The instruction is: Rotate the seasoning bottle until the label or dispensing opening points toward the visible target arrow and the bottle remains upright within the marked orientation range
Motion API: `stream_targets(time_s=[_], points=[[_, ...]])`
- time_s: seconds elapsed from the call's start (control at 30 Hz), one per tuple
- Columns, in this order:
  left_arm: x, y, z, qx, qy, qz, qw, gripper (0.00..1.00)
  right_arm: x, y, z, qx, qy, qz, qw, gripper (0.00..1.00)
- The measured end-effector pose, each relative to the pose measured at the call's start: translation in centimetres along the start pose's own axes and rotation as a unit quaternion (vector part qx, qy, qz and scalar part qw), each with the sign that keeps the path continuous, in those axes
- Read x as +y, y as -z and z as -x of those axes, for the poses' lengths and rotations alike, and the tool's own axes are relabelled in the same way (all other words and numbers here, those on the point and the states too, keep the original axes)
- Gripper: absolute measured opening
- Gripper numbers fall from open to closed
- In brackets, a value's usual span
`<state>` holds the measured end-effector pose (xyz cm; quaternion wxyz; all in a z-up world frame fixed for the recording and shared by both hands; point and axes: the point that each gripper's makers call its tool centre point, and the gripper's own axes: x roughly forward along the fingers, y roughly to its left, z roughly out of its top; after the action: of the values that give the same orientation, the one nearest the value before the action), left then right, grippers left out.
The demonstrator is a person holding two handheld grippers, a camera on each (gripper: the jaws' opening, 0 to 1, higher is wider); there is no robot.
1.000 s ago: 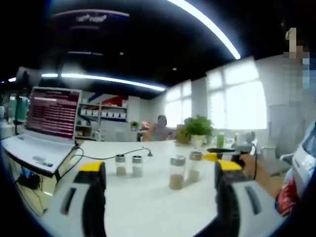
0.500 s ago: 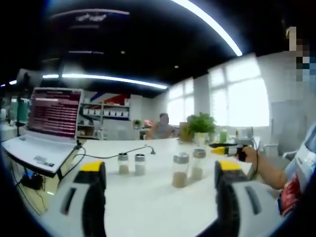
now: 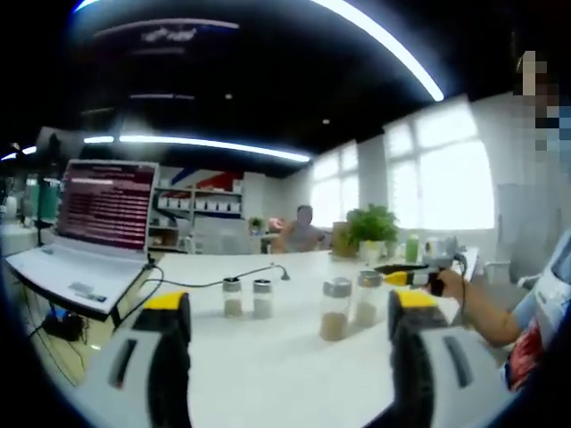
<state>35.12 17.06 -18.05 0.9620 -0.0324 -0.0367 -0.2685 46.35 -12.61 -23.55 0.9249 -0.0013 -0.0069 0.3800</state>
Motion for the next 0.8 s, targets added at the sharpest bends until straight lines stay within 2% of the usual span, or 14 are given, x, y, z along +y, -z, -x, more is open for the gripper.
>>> stream_targets(time_s=[0.13,0.3,0.43,0.6,0.67,0.8], points=[[0.1,0.3,0.1,0.007,-0.002,-0.002,1.0,0.97,0.0,0.2,-0.7,0.001,-0.005,-0.009,0.9999,0.55],[0.4,-0.1,0.3,0.001,-0.006,-0.007,1.0,0.97,0.2,0.9,-1.1,0.007,-0.01,-0.014,0.9998,0.54],[0.3,0.0,0.2,0.004,-0.007,-0.011,0.9999,0.97,0.3,1.2,-1.7,0.007,-0.017,-0.028,0.9994,0.46],[0.2,0.2,0.1,0.006,-0.005,-0.006,1.0,0.97,0.2,1.6,-1.8,0.014,-0.014,-0.024,0.9995,0.42],[0.3,0.2,0.1,0.005,-0.005,-0.006,1.0,0.97,0.2,1.7,-1.8,0.016,-0.013,-0.024,0.9995,0.37],[0.3,0.4,-0.2,0.008,-0.003,-0.003,1.0,0.97,0.4,1.7,-1.8,0.014,-0.014,-0.019,0.9996,0.37]])
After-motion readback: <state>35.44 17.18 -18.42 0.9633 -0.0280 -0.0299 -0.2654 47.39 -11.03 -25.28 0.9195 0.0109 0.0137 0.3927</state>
